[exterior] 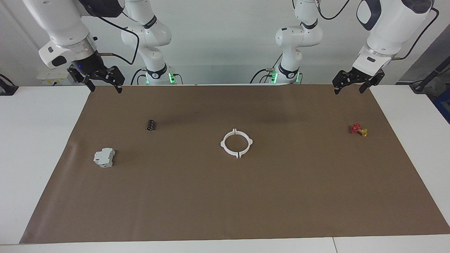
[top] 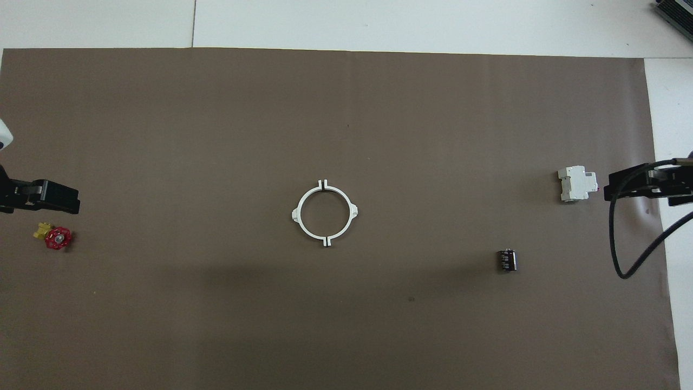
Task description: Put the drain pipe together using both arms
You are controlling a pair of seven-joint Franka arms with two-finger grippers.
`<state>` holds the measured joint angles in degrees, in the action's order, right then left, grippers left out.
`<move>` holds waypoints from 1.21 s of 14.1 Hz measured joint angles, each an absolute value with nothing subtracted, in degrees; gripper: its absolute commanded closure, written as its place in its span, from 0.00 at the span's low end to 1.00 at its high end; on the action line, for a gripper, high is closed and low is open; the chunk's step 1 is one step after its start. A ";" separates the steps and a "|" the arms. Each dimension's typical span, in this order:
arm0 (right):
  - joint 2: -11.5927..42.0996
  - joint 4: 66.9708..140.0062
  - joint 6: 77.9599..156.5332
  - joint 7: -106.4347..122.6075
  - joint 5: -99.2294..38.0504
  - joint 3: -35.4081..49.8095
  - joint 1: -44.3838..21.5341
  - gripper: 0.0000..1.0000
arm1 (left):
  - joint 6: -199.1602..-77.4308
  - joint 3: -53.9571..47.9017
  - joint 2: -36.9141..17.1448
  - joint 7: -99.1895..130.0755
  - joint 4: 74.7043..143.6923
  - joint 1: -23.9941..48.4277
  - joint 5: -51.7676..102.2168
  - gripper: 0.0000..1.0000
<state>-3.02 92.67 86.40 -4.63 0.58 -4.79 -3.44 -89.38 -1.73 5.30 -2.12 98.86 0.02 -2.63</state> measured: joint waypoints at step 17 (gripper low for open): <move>-3.02 92.67 86.40 -4.63 0.58 -4.79 -3.44 0.00 | -90.13 -1.41 5.61 -2.12 98.40 1.93 -2.63 0.00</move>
